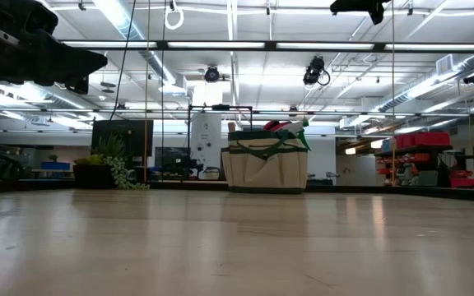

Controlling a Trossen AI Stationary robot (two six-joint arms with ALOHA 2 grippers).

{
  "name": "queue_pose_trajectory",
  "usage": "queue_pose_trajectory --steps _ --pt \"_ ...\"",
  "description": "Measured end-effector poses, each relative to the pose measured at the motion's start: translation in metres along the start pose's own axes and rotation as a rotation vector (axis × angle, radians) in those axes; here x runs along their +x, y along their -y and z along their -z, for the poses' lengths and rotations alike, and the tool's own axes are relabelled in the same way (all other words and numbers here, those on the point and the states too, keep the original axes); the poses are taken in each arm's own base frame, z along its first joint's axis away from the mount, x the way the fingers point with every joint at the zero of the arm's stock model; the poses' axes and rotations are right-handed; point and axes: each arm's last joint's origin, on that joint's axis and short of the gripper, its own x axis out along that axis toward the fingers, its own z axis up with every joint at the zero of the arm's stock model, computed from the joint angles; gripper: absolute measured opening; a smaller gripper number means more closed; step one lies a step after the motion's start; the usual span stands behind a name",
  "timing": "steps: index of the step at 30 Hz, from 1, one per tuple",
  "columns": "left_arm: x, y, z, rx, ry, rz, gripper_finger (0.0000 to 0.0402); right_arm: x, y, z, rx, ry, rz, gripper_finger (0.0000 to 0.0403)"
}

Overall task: Pick & Place Garden tools in Gardening bag
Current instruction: Return to Home Position

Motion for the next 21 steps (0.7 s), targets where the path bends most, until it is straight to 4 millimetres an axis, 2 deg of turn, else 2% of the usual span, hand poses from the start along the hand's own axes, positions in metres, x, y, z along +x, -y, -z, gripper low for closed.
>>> queue_pose_trajectory --steps 15,21 --pt "0.000 0.000 0.000 0.000 0.000 0.000 0.0037 0.000 0.000 0.000 0.002 0.000 0.000 0.0000" --pt "0.000 0.000 0.000 0.000 0.001 0.000 0.0037 0.001 0.000 -0.015 0.166 0.159 -0.021 0.0000"
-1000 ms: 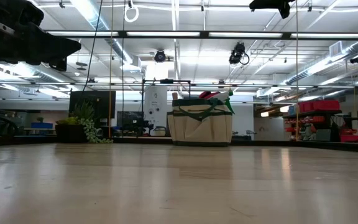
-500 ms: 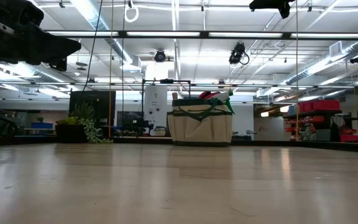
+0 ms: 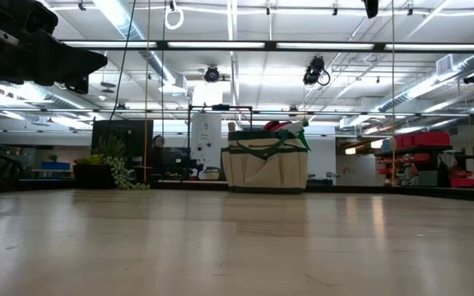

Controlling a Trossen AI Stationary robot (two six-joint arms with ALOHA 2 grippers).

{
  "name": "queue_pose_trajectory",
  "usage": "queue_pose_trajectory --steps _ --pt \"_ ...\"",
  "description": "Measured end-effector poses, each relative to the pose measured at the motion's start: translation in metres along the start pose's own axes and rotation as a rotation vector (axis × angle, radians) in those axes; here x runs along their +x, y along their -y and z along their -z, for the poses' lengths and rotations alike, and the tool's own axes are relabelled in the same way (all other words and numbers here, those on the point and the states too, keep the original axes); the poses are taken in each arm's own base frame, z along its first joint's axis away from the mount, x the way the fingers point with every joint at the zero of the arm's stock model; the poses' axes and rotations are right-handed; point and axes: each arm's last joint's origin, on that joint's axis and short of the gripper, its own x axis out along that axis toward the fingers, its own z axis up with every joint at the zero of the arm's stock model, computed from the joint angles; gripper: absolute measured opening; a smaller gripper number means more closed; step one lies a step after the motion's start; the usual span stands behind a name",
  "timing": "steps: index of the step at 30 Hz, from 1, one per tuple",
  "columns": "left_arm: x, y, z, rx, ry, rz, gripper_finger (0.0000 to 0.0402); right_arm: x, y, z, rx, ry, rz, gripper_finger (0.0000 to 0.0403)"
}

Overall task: Pick & Place Garden tools in Gardening bag
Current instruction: Return to Home Position

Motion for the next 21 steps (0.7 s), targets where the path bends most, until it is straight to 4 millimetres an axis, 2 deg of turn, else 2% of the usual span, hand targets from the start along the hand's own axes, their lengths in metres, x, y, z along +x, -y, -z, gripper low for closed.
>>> queue_pose_trajectory --steps 10,21 --pt "0.000 0.000 0.000 0.000 0.000 0.000 0.0037 -0.004 -0.014 -0.036 -0.010 0.373 -0.190 0.0000" --pt "0.000 0.000 0.000 0.000 0.000 0.000 0.0037 -0.006 -0.039 -0.032 -0.175 0.386 -0.299 0.0000"
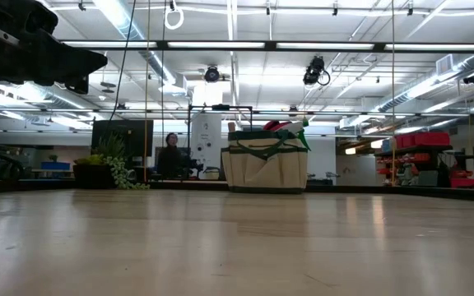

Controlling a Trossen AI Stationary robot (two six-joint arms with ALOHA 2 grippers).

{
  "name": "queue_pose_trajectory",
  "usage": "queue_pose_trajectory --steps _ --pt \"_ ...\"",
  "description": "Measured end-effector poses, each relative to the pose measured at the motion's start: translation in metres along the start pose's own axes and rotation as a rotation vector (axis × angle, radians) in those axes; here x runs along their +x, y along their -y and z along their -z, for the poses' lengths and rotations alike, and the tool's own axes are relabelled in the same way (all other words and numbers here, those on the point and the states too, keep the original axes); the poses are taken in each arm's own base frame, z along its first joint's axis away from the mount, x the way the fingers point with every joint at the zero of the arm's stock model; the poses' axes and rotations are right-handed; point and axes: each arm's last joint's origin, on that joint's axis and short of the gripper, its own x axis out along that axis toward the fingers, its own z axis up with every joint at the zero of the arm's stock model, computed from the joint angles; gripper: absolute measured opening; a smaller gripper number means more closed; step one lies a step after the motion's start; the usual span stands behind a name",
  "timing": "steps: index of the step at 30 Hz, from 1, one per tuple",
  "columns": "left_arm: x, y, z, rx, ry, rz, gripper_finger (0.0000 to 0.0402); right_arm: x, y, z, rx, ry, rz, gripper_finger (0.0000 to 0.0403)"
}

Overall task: Pick & Place Garden tools in Gardening bag
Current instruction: Return to Home Position

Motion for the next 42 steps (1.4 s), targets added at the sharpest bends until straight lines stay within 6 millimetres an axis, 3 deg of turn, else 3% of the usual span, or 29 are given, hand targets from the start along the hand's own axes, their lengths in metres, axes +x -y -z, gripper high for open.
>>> queue_pose_trajectory --steps 4,18,29,42 --pt "0.000 0.000 0.000 0.000 0.000 0.000 0.0037 -0.001 -0.006 -0.001 -0.068 0.002 -0.003 0.0000" --pt "0.000 0.000 0.000 0.000 0.000 0.000 0.0037 -0.025 -0.028 -0.014 0.004 0.025 -0.060 0.0000" --pt "0.000 0.000 0.000 0.000 0.000 0.000 0.0037 -0.039 -0.042 0.028 -0.028 0.053 -0.120 0.0000" --pt "0.000 0.000 0.000 0.000 -0.001 0.000 0.0037 -0.080 -0.047 0.090 -0.041 0.083 -0.091 0.0000"
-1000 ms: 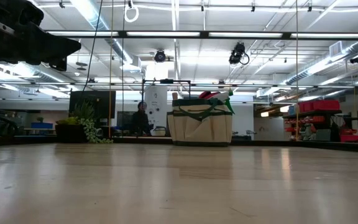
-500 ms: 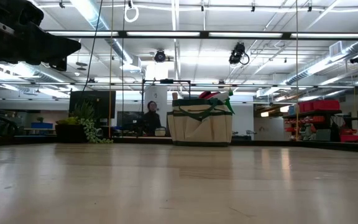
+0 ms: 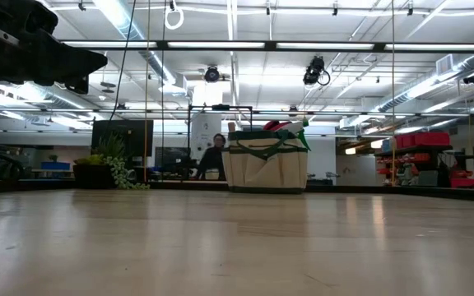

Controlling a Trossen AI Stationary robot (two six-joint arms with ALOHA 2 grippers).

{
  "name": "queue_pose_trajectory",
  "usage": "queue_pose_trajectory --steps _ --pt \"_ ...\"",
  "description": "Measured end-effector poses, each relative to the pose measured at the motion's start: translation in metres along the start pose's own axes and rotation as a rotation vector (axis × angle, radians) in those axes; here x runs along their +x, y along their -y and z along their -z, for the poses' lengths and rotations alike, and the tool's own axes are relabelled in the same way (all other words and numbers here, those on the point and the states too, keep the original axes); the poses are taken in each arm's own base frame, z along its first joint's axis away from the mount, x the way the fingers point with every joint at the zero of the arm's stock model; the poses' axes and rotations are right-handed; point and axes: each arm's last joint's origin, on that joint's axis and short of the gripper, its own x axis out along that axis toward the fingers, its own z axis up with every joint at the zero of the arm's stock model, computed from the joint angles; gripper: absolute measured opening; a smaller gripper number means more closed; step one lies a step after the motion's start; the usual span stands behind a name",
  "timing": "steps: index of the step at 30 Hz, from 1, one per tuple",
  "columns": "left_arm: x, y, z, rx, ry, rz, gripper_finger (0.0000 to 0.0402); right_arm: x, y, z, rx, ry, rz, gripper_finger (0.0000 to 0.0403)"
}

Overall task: Pick & Place Garden tools in Gardening bag
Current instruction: Return to Home Position

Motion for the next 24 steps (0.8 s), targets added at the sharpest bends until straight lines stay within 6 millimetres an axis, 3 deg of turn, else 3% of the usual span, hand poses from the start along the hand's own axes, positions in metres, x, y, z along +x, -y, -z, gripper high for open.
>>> queue_pose_trajectory --steps 11,24 --pt "0.000 0.000 0.000 0.000 0.000 0.000 0.0037 -0.040 0.001 0.035 -0.004 0.008 0.020 0.0000" --pt "0.000 0.000 0.000 0.000 0.000 0.000 0.0037 -0.069 -0.001 0.085 0.034 -0.015 0.053 0.0000"
